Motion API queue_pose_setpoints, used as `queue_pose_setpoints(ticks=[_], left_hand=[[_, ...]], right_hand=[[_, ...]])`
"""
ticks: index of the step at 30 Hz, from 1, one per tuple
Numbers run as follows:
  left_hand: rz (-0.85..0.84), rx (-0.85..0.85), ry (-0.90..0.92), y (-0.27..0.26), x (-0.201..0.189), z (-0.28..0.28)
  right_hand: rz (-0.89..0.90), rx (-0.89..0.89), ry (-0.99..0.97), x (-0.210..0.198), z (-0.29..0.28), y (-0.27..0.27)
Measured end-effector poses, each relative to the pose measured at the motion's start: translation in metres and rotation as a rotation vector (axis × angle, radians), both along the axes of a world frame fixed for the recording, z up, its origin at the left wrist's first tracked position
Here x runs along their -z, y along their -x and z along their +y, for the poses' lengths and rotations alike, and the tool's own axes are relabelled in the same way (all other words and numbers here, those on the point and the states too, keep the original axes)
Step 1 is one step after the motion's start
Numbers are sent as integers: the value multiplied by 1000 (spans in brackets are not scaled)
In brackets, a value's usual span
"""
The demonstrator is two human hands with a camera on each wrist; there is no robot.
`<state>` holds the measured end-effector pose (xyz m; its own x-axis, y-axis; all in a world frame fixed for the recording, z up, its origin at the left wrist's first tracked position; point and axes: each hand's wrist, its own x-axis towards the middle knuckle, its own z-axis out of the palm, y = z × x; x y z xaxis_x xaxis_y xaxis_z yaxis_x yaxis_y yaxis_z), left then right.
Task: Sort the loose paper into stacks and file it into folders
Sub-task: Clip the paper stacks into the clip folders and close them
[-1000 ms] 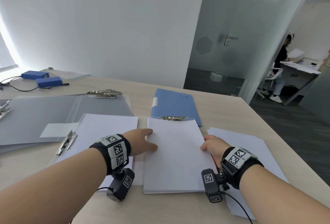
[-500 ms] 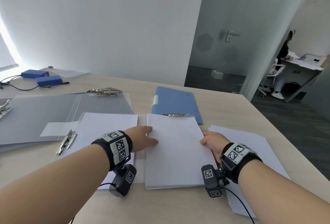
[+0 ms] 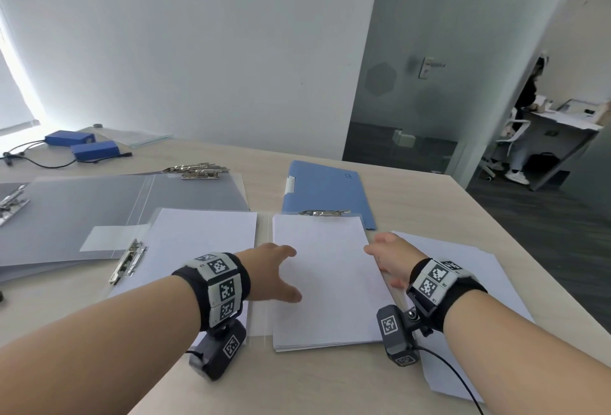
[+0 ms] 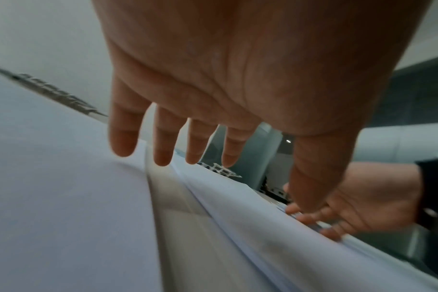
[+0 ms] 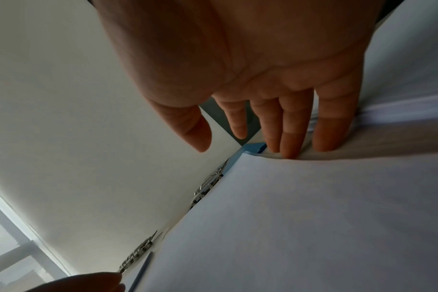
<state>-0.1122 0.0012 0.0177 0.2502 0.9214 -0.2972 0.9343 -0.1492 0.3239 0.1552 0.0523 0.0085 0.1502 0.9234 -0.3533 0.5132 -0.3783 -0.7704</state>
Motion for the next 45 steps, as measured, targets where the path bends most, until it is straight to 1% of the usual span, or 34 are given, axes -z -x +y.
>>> queue_pose_setpoints(ticks=[6,10,13,22,24,26,28,31,35,37,41,45], left_hand=[[160,156,88,-15,3,-20],[260,213,68,-19,6,-26],[253,212,59,-19,5,-27],[248,238,2,-27,11,-33],[234,223,17,-26,10,-32],[162,157,65,-24,4,-29],[-20,12,97,-21,-3,-22],[-320,-270,106,-16,-5,-8],[-579,-502,138,-12,3,4],[-650,-562,157,-11,6,8],[-734,-646,195,-7,9,13],[-790,-678,214,-4,13,16]], right_hand=[[-123,-101,-19,-3,-6,1],[-186,-152,-12,-7,-10,-1],[-211,-195,10,-11,-13,-2],[-247,-170,60,-15,-20,-2],[-238,-158,61,-17,-21,-2],[-220,-154,65,-17,-22,-3],[-212,-168,74,-16,-23,-4],[-196,-190,96,-15,-23,-7],[-146,-147,108,-15,-26,-8],[-122,-127,110,-13,-27,-7],[-94,-110,108,-11,-26,-8],[-66,-84,98,-9,-26,-11]])
